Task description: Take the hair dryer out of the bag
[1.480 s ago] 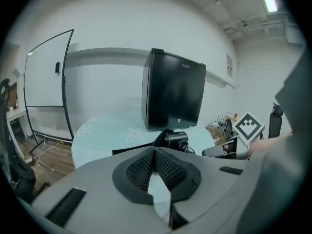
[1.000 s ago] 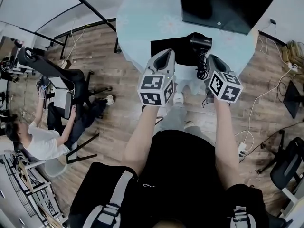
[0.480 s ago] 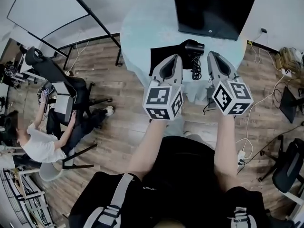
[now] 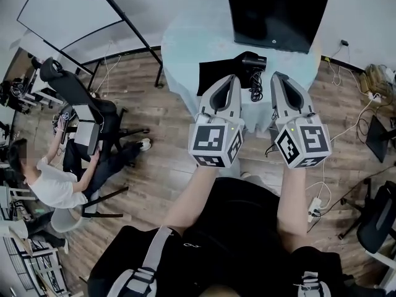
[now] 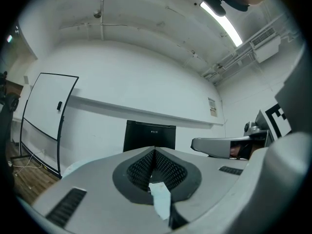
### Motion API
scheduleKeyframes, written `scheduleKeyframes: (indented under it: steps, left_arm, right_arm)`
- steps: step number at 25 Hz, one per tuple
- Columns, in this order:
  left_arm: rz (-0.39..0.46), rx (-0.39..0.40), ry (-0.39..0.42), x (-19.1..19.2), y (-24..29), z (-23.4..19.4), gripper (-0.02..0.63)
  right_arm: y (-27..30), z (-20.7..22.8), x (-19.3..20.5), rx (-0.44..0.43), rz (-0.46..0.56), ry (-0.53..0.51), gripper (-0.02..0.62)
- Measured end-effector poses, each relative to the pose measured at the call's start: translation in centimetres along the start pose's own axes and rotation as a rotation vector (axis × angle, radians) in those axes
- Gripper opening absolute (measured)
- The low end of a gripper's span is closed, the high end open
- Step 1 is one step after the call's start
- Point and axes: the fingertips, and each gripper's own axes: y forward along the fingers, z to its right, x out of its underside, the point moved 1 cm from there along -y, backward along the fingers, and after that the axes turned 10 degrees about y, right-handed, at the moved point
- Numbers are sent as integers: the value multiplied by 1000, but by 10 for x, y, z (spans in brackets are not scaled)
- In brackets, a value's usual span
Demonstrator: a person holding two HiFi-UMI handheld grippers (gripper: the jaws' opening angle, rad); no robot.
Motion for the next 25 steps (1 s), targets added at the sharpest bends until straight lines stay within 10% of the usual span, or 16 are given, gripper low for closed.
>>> scheduleKeyframes:
  steps: [25]
  left_arm:
    - [36, 78, 28, -14, 13, 28, 6]
  right_arm:
    - [-7, 8, -5, 22, -15, -71, 5]
